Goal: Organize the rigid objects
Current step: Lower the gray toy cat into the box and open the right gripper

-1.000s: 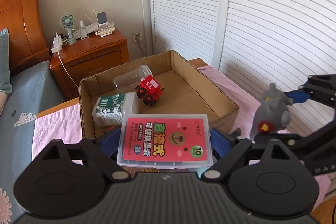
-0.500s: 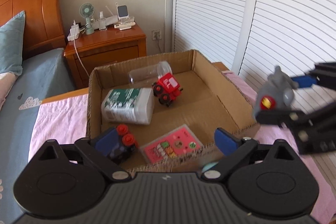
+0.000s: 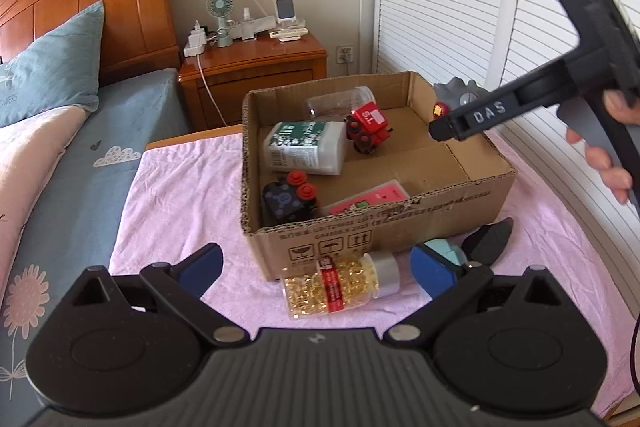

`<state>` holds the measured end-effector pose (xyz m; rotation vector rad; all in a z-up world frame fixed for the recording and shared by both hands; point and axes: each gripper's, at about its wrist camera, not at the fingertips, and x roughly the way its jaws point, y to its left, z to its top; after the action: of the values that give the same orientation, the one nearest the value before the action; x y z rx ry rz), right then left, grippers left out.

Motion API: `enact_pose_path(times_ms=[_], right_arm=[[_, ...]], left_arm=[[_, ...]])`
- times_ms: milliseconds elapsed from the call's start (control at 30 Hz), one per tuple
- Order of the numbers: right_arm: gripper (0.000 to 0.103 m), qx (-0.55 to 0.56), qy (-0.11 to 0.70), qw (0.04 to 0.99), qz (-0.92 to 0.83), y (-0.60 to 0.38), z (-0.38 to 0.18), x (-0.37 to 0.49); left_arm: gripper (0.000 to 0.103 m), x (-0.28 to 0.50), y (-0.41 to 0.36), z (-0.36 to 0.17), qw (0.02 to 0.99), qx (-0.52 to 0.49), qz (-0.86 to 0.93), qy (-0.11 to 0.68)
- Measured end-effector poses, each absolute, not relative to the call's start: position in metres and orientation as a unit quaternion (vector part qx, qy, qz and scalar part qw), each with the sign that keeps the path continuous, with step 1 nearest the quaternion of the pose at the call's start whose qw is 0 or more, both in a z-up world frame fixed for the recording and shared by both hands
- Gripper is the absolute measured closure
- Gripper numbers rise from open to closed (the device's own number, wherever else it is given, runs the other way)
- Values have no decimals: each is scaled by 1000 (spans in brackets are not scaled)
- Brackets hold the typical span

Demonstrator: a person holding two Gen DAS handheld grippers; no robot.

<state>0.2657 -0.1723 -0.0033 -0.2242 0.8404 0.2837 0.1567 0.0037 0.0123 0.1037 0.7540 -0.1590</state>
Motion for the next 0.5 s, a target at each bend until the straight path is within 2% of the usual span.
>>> enact_pose_path(times_ms=[100, 133, 167, 200, 500], right_arm=[[24, -113, 430, 885, 134, -166, -8, 284], [18, -108, 437, 883, 131, -165, -10, 288], [6, -104, 437, 885, 122, -165, -11, 291], [2, -103, 434, 888, 114, -165, -11, 291], [0, -90, 420, 898, 93, -173, 3, 268]], left_arm=[[3, 156, 10, 13, 927, 46, -71, 366], [3, 157, 12, 13, 927, 45, -68, 365], [3, 156, 13, 13, 928, 43, -67, 365], [3, 156, 14, 13, 928, 42, -67, 365], [3, 152, 17, 16, 928, 39, -61, 366]])
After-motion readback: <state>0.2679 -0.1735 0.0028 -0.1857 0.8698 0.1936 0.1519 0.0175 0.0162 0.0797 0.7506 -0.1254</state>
